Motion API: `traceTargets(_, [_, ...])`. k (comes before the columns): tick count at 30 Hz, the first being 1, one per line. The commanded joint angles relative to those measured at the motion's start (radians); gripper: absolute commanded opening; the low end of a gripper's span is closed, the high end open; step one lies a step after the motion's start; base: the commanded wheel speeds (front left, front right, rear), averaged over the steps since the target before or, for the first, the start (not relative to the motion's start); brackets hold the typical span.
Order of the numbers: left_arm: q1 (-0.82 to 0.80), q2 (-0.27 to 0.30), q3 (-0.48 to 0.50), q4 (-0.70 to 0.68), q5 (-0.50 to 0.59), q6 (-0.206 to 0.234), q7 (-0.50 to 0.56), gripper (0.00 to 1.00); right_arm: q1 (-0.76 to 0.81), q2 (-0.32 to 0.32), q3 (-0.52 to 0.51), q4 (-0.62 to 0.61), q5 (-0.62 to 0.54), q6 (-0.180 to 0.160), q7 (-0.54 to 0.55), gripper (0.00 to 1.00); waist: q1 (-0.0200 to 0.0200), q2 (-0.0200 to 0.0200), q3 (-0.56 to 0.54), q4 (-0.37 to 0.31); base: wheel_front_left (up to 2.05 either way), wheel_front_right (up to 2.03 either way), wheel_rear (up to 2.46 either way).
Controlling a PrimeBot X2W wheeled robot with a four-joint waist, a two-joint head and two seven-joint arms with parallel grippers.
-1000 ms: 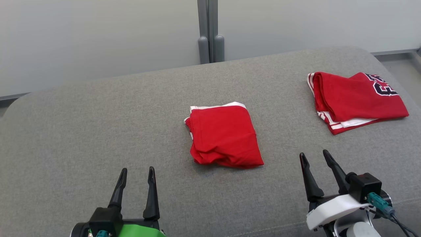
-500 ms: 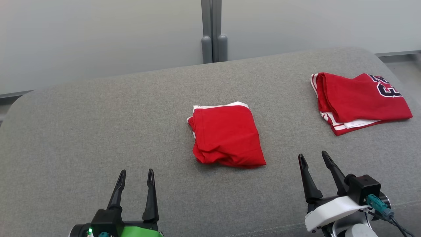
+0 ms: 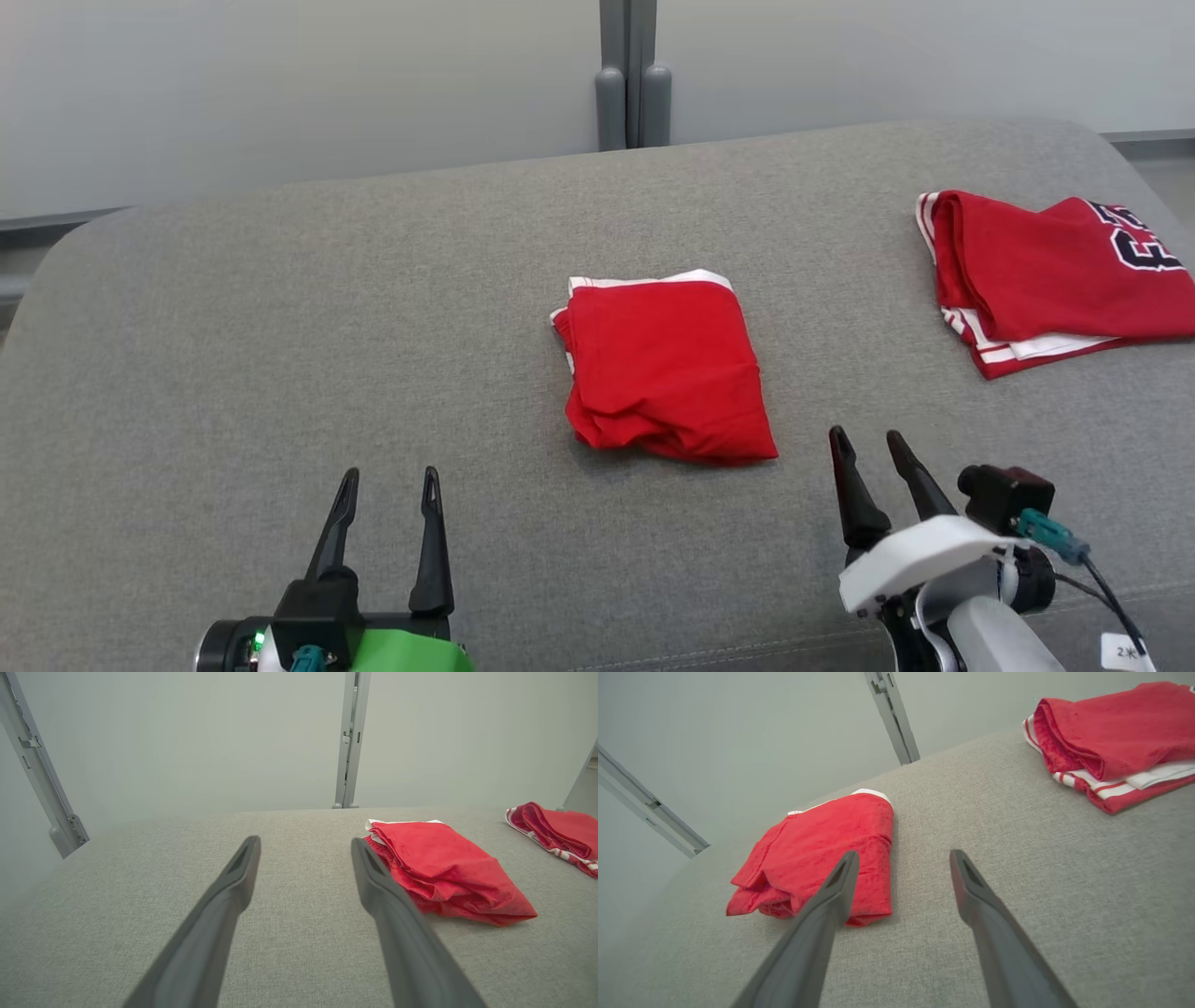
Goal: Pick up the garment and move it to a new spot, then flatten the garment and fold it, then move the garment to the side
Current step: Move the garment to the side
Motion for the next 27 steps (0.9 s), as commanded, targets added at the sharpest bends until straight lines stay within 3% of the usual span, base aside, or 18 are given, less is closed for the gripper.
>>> traceTargets(1, [-0.017,0.002,-0.004,-0.001,0.006,0.0,-0.002,1.0,-0.047,0.0,0.008,0.042,0.045,0.0,-0.003,1.0,0.0,0.0,0.029,0.03,0.0,0.0,0.0])
traceTargets(8, [-0.067,0.002,-0.035,0.02,0.0,-0.024,-0.002,1.0,-0.248,-0.02,0.054,0.252,0.304,0.0,0.022,1.0,0.0,0.0,0.1,0.113,0.0,0.0,0.0])
traceTargets(15, [-0.098,0.002,-0.066,0.033,-0.009,-0.028,-0.002,1.0,-0.385,-0.066,0.077,0.394,0.52,0.0,0.142,1.0,0.0,0.0,0.146,0.183,0.0,0.0,0.0])
traceTargets(27, [-0.146,0.002,-0.09,0.041,-0.006,-0.029,-0.002,1.0,-0.499,-0.081,0.145,0.543,0.674,0.0,0.201,1.0,0.0,0.0,0.198,0.24,0.0,0.0,0.0])
